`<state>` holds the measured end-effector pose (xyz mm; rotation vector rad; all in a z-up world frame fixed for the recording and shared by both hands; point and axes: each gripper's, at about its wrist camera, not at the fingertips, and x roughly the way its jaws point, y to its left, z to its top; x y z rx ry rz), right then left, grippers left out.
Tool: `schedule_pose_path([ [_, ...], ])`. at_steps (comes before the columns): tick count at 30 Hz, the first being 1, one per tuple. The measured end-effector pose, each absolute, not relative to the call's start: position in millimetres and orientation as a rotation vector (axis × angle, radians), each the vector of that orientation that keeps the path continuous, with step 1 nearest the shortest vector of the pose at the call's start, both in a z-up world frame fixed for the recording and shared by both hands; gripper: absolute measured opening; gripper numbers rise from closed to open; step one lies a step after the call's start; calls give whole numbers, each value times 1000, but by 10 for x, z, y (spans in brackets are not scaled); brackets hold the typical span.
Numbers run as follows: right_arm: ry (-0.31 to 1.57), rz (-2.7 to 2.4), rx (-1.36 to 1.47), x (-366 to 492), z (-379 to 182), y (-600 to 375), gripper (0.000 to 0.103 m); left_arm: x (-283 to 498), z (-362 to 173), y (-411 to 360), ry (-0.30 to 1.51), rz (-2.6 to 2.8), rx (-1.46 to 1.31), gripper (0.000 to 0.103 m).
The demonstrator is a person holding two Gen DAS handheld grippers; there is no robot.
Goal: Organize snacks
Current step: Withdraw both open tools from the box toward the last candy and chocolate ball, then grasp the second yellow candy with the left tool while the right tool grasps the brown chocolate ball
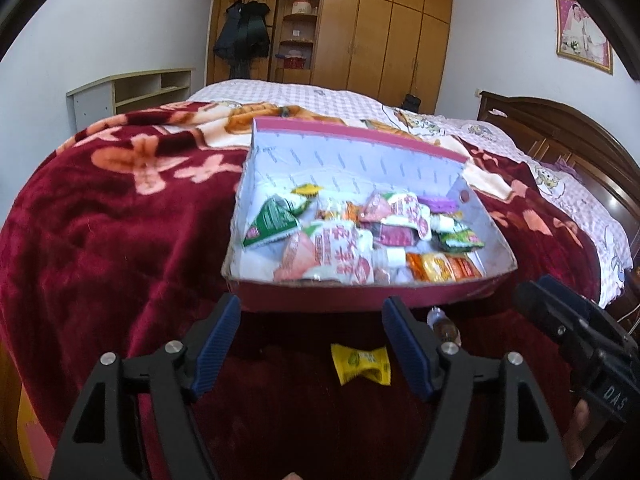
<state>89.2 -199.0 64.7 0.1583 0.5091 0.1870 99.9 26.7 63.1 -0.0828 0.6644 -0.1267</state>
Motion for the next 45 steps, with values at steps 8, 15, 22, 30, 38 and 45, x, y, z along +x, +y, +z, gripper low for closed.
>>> schedule_pose_path([
  [8, 542, 185, 172, 833, 474, -2042, 76, 995, 424, 131, 715, -144, -52, 77],
  [15, 561, 161, 207, 823, 367, -2167, 76, 1030, 268, -4, 744, -165, -18, 77],
  [22, 585, 155, 237, 831, 258, -2234, 76, 1082, 77, -123, 763, -153, 25, 77],
  [30, 599, 168, 258, 840, 180, -2269, 76, 1170, -143, -186, 787, -150, 47, 77],
  [38, 631, 174, 285, 882, 62, -2292, 76, 1163, -89, -171, 761, -154, 38, 47],
  [45, 652, 174, 280, 924, 3, -2263, 76, 1119, -80, -176, 746, -157, 45, 35],
])
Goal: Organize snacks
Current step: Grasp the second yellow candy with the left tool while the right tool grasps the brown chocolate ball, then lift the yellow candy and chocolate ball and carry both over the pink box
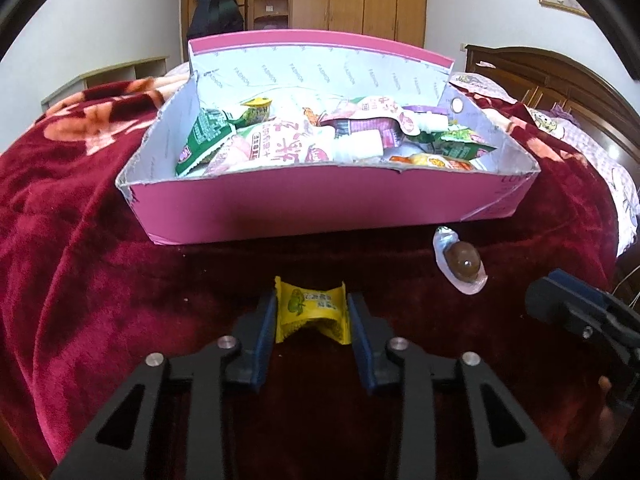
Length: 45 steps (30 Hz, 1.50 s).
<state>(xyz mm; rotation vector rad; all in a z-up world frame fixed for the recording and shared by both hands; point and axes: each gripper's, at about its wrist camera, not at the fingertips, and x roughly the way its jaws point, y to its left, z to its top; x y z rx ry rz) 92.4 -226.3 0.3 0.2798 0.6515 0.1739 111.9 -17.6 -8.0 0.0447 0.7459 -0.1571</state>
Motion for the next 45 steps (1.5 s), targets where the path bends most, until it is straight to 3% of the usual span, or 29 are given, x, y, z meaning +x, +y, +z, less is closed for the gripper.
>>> schedule_pose_path([
  [14, 683, 153, 210, 1251, -54, -2044, 76, 1139, -122, 148, 742, -129, -78, 36],
  [23, 691, 57, 93, 1339, -180, -1808, 52, 1123, -185, 175, 733, -142, -100, 38],
  [29, 688, 51, 89, 1342, -231, -1807, 47, 1131, -186, 150, 735, -134, -93, 40],
  [33, 675, 54, 106, 1312, -236, -1836, 39, 1116, -183, 136, 734, -131, -91, 40],
  [45, 668, 76, 155, 1301, -222, -1882, 35, 1102, -189, 88, 717, -118, -61, 40],
])
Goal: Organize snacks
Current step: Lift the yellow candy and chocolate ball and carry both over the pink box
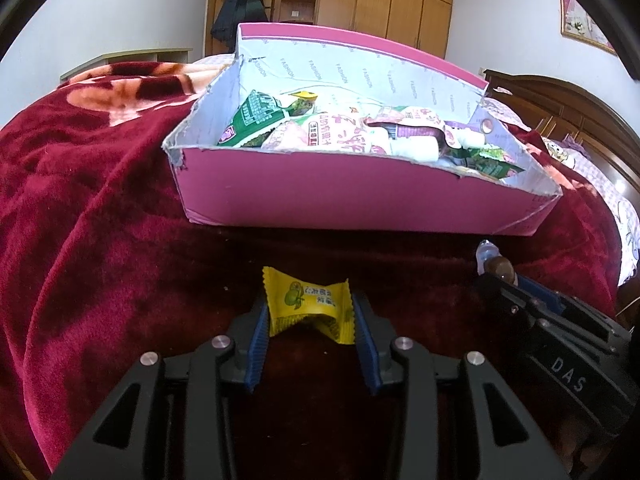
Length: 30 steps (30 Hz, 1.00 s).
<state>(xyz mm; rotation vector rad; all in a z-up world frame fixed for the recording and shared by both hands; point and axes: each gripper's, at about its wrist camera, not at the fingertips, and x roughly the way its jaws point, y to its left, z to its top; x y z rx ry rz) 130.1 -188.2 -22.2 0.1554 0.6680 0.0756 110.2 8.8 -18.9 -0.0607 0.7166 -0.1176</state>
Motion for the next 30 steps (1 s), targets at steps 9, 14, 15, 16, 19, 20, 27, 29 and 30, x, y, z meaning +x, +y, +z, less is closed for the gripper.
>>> schedule_pose_path([
  [9, 654, 75, 177, 1227, -168, -1935, 30, 1100, -192, 67, 713, -107, -44, 40],
  [14, 629, 60, 173, 1105, -119, -1979, 30, 1082, -196, 79, 707, -116, -54, 40],
  [15, 634, 61, 176, 1089, -117, -1988, 30, 1083, -195, 86, 707, -119, -58, 40],
  [16, 641, 62, 181, 1074, -116, -1996, 30, 1081, -194, 91, 707, -121, -62, 40],
  [19, 643, 70, 195, 1013, -113, -2015, 30, 1081, -187, 93, 709, -122, -63, 40],
  [20, 640, 72, 194, 985, -115, -2012, 30, 1080, -182, 89, 709, -120, -60, 40],
  [27, 634, 99, 216, 890, -77, -2041, 30, 1063, -146, 84, 708, -107, -49, 35],
  [29, 634, 103, 221, 867, -67, -2049, 30, 1036, -125, 88, 703, -110, -50, 34],
  [30, 635, 106, 223, 856, -62, -2051, 30, 1021, -114, 92, 701, -114, -52, 34],
])
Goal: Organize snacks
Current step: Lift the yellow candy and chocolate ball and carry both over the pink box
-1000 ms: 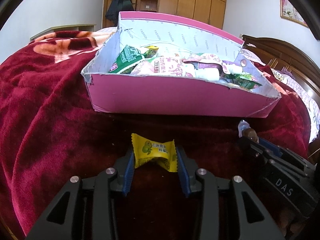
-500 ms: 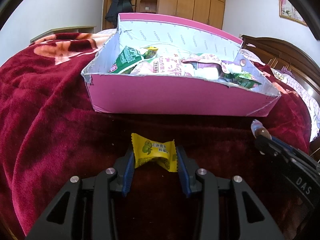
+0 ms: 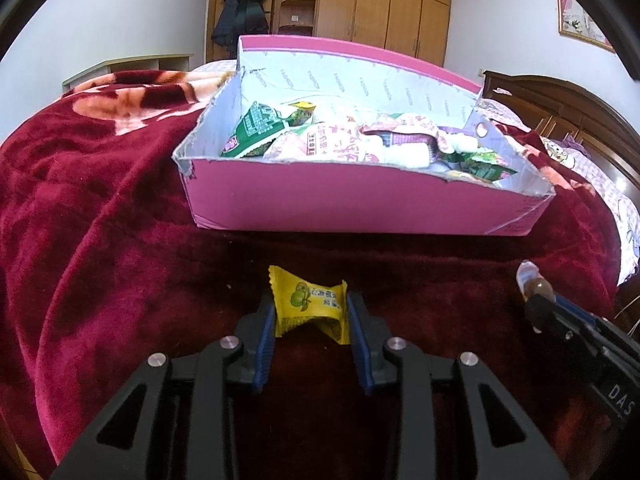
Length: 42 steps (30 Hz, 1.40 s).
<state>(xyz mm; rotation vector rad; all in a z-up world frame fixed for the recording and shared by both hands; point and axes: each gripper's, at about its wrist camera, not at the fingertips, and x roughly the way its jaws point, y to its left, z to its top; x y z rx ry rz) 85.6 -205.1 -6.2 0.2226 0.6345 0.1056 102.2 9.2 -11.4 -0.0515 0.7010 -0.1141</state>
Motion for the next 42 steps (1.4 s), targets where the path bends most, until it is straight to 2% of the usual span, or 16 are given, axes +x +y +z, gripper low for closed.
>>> schedule_pose_path([
  [21, 561, 164, 208, 627, 283, -1962, 30, 667, 416, -17, 617, -171, -44, 34],
  [42, 521, 202, 194, 874, 621, -2030, 30, 956, 838, -100, 551, -161, -33, 34],
])
